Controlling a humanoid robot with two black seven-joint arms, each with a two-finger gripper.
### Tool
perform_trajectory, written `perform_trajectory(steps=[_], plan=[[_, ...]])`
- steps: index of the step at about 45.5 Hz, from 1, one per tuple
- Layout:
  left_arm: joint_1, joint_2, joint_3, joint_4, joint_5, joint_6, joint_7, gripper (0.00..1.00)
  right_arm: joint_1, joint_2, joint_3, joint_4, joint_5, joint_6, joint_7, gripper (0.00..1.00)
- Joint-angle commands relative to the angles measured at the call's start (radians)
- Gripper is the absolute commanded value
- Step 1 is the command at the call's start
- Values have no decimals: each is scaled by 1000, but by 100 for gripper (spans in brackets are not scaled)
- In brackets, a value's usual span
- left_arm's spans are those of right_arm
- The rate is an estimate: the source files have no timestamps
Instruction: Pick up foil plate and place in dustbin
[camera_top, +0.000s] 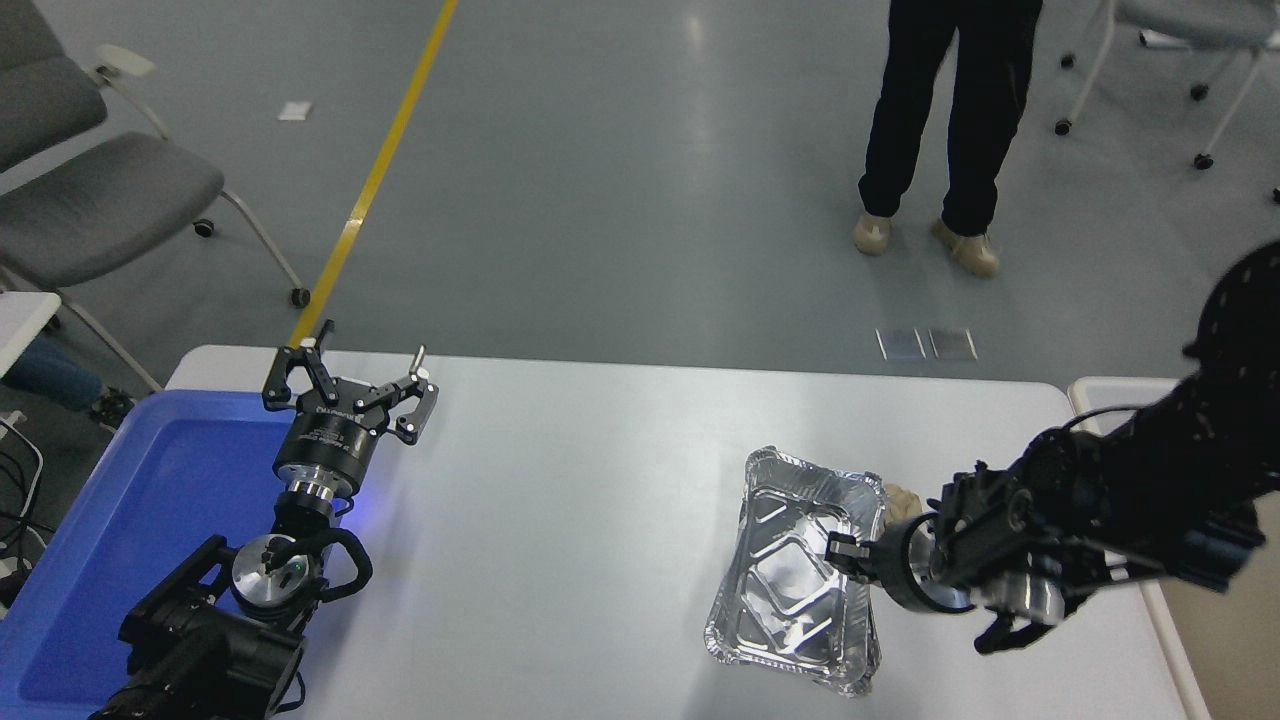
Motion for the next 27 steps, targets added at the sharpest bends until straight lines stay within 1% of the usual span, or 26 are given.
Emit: perform_trajectory(steps=[1,5,12,18,22,27], plan=[[0,0,0,0,0,0,0,99,350,-76,-118,78,-74,278,0,0],[0,0,0,0,0,0,0,99,467,-88,-163,76,-123,401,-1,0],[0,0,0,0,0,0,0,99,566,-106,-232,68,-244,512,-1,0],[0,0,0,0,0,0,1,99,579,-154,-265,48,-315,521,-2,0],[0,0,0,0,0,0,0,99,565,-188,-359,-13,-395,513,-1,0],[0,0,0,0,0,0,0,99,534,-325,-408,-158,-456,516,1,0]])
